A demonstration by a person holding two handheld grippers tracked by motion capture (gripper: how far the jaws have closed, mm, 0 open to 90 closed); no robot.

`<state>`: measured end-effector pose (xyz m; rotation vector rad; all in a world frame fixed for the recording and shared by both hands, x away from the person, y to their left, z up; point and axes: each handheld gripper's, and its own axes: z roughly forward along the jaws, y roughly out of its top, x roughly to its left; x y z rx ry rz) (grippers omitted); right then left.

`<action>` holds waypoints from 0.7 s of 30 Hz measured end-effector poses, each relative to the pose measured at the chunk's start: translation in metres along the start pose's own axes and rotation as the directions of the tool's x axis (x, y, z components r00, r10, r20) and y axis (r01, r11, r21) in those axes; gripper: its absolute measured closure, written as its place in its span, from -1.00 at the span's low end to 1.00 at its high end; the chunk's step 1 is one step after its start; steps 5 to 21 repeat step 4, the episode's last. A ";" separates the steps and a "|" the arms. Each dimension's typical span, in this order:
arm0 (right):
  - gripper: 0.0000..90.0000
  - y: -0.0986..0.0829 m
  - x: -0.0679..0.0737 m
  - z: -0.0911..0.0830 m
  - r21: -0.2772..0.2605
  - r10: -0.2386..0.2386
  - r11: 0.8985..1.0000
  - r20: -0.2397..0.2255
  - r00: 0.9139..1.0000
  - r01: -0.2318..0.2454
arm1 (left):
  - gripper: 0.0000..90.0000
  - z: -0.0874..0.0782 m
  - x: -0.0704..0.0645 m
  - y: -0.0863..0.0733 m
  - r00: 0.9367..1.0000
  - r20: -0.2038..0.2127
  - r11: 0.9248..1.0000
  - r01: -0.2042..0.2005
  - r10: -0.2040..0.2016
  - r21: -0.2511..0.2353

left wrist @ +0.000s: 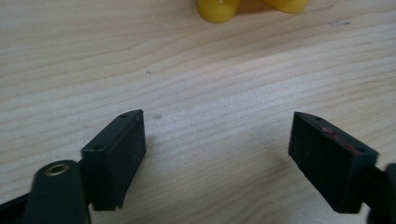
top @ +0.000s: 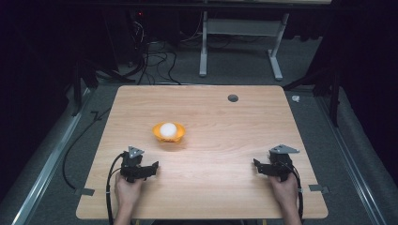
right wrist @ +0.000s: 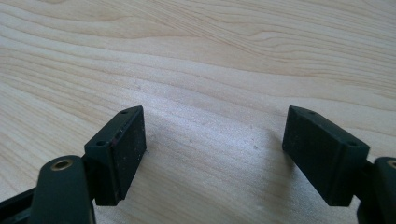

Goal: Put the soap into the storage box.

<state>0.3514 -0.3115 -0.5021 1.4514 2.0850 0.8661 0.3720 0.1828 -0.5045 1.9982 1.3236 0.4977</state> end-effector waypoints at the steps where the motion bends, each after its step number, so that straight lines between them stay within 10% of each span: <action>1: -0.50 0.000 0.000 0.000 0.000 0.000 1.000 0.000 1.000 0.000 | -0.56 0.000 -0.001 0.000 1.000 -0.005 1.000 -0.006 0.006 0.000; 21: -0.50 0.000 0.000 0.000 -0.001 -0.002 1.000 0.000 1.000 0.002 | -0.58 0.002 -0.003 -0.003 0.999 -0.030 1.000 -0.021 0.020 -0.019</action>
